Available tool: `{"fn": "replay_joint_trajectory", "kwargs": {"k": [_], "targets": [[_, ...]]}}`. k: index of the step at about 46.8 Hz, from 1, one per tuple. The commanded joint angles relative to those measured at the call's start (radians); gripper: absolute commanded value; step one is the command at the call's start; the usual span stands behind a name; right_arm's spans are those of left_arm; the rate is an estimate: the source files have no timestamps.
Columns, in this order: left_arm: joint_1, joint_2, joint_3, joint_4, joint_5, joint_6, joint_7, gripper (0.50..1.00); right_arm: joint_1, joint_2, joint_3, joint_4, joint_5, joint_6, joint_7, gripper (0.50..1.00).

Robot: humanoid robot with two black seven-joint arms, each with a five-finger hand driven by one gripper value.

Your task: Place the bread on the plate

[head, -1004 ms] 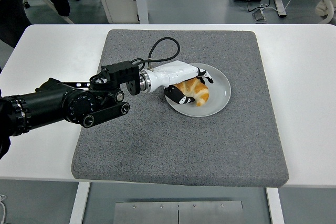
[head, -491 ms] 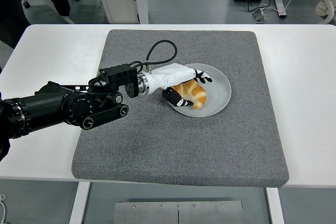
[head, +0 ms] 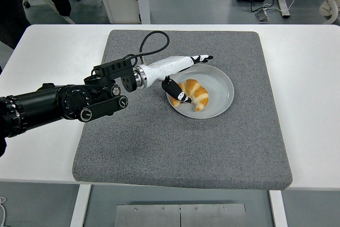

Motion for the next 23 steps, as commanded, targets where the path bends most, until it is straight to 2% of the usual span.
{"fn": "replay_joint_trajectory", "kwargs": {"k": [1, 5, 13, 23], "targets": [[-0.003, 0.020, -0.044, -0.009, -0.050, -0.040, 0.000, 0.974, 0.000, 0.000, 0.000, 0.000, 0.000, 0.000, 0.001, 1.000], [-0.005, 0.026, -0.109, -0.011, -0.077, -0.078, -0.002, 0.975, 0.000, 0.000, 0.000, 0.000, 0.000, 0.000, -0.001, 1.000], [-0.002, 0.041, -0.225, -0.012, -0.100, -0.101, -0.002, 0.975, 0.000, 0.000, 0.000, 0.000, 0.000, 0.000, 0.001, 1.000], [0.012, 0.072, -0.322, -0.012, -0.232, -0.143, -0.005, 0.975, 0.000, 0.000, 0.000, 0.000, 0.000, -0.002, 0.000, 1.000]]}}
